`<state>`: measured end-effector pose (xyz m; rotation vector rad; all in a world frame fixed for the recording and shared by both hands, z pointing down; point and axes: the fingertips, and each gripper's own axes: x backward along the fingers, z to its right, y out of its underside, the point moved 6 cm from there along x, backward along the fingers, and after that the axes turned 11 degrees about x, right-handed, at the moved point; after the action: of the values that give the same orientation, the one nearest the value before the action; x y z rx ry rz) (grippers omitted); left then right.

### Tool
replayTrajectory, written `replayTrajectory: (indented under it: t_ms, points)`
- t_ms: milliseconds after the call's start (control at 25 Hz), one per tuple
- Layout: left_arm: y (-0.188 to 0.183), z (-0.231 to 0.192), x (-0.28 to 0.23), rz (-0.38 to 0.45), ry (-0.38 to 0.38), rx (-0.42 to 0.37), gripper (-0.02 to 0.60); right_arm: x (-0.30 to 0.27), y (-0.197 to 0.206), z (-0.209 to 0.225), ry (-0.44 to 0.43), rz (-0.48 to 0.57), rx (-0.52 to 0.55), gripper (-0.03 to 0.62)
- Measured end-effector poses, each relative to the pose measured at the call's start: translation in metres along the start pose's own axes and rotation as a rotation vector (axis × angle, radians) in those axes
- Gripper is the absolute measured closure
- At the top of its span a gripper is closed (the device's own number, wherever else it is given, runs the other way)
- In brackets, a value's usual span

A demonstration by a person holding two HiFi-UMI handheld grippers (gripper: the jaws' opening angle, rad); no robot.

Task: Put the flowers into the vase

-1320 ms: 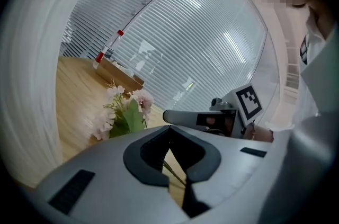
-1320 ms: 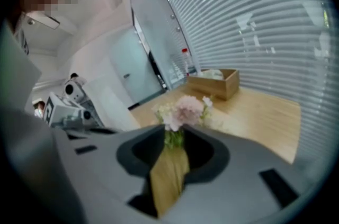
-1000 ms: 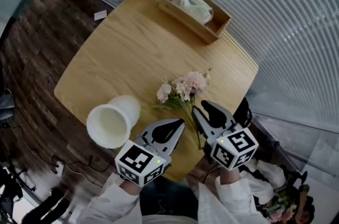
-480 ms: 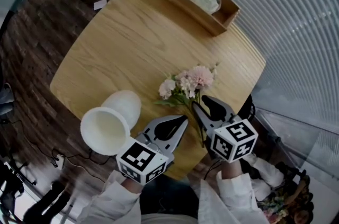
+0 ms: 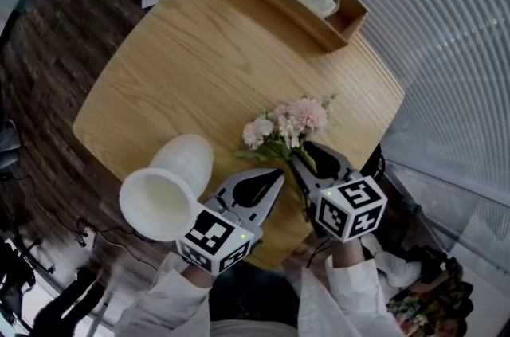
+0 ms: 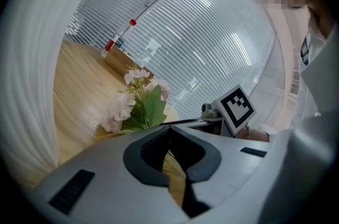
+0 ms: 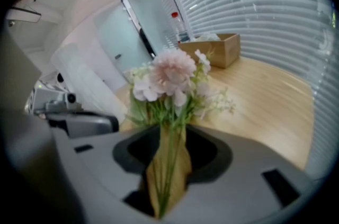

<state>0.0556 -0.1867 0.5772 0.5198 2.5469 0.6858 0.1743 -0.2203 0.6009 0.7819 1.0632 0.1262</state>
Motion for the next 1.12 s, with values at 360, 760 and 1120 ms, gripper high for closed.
replayTrajectory:
  t_ms: [360,760,1120]
  points:
    - [-0.002,0.003,-0.004,-0.007,0.003,0.0,0.572,-0.003,0.002,0.0,-0.022,-0.037,-0.011,0.488]
    - [-0.003,0.007,-0.002,-0.016,-0.007,-0.01,0.572,0.002,0.002,0.002,-0.009,-0.019,-0.05,0.523]
    - [0.0,0.016,0.004,-0.008,-0.014,-0.022,0.572,0.021,-0.01,-0.005,-0.011,0.055,-0.049,0.531]
